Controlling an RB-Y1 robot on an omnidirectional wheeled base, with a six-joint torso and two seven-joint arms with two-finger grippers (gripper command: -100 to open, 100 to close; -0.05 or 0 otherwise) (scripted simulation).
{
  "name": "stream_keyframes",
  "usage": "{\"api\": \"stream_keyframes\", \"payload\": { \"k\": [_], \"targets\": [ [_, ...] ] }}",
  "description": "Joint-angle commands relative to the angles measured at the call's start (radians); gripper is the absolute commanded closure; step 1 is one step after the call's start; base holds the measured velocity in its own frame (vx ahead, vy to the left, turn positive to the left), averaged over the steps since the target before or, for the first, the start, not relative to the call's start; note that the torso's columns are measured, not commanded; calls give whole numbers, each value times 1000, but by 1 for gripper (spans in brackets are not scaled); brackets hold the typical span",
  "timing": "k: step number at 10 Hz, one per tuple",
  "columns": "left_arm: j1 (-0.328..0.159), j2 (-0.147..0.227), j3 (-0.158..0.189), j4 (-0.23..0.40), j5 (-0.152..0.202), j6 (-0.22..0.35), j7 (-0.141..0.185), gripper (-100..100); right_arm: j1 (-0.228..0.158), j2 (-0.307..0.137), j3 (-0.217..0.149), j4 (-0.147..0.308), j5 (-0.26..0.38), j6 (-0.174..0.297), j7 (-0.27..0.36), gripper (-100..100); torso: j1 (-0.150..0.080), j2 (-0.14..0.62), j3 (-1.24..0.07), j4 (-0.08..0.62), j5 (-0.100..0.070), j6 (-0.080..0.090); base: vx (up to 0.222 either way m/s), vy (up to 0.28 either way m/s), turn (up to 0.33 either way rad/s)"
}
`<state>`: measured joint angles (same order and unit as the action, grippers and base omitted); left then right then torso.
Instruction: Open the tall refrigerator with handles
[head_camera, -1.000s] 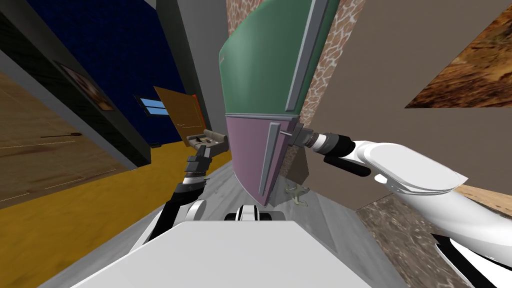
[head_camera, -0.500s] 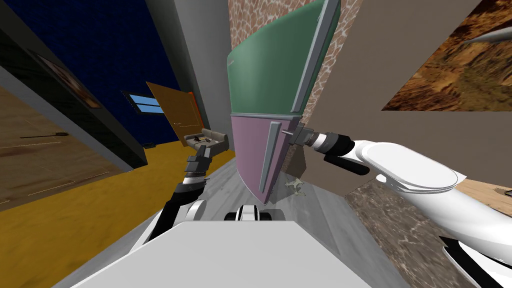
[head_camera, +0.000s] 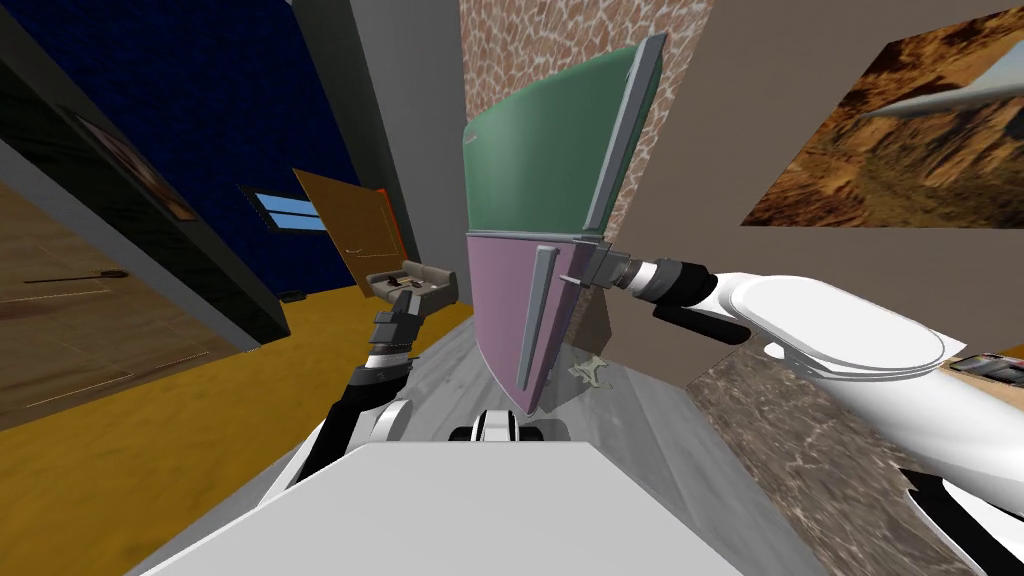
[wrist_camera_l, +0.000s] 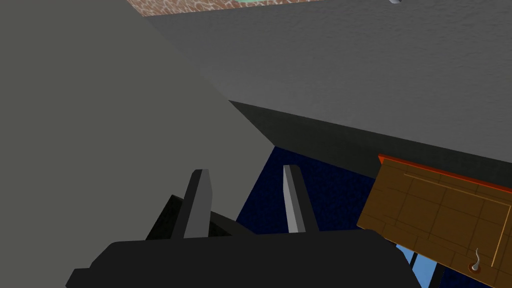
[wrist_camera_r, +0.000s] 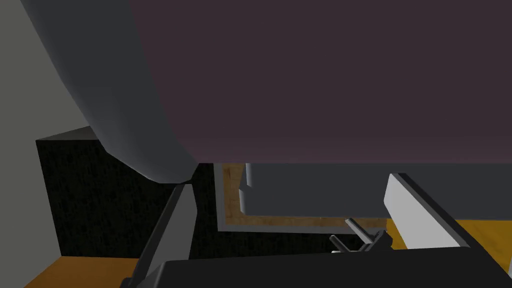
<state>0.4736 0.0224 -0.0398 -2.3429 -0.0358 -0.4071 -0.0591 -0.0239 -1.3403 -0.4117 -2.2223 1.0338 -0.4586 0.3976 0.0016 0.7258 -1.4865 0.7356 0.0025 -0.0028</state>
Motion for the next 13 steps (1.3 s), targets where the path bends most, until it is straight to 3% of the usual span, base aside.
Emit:
{"api": "stream_keyframes", "payload": {
  "k": [1, 3, 4, 7, 13],
  "targets": [
    [0, 0, 0, 0, 0, 0, 0, 0, -23, -44, -25, 20, -3, -6, -20, -100, 1, 4, 4, 0, -1, 1, 96, 78, -15],
    [0, 0, 0, 0, 0, 0, 0, 0, -18, -33, -25, 20, -4, -6, -15, -100, 3, 11, 8, 1, 1, -2, 19, 11, -37],
    [0, 0, 0, 0, 0, 0, 0, 0, -18, -32, -25, 20, -4, -6, -15, 100, 3, 11, 9, 1, 1, -1, -4, -6, -12],
    [0, 0, 0, 0, 0, 0, 0, 0, 10, -52, -38, 40, 10, 19, -25, 100, 11, 13, 13, -1, 0, 1, -89, 284, -159],
    [0, 0, 0, 0, 0, 0, 0, 0, 65, -92, -63, 80, 39, 68, -46, 100, -4, 6, 6, -1, -3, 2, -123, 320, -157]
  ]
}}
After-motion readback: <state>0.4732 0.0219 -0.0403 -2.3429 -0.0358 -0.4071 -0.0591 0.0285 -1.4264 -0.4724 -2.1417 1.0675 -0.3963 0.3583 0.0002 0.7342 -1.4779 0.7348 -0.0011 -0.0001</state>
